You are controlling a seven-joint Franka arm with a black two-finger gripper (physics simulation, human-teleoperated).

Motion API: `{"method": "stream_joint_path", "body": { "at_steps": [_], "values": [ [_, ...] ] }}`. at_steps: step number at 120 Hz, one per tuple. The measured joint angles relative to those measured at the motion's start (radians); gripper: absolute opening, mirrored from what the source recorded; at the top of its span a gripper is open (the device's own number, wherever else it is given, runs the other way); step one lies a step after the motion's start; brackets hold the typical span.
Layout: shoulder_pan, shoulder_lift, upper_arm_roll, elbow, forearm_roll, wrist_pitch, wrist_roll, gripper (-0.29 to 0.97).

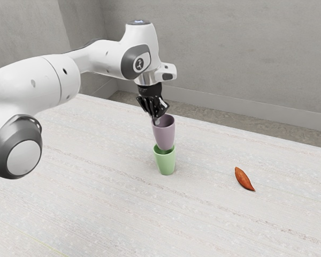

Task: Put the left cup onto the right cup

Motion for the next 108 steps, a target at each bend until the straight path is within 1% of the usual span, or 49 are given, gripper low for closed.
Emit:
{"method": "stream_joint_path", "body": {
  "at_steps": [64, 108],
  "values": [
    [0.007, 0.000, 0.000, -0.022, 0.000, 0.010, -0.002, -0.11],
    [0.006, 0.021, 0.000, -0.024, -0.005, 0.014, -0.004, -0.11]
  ]
}}
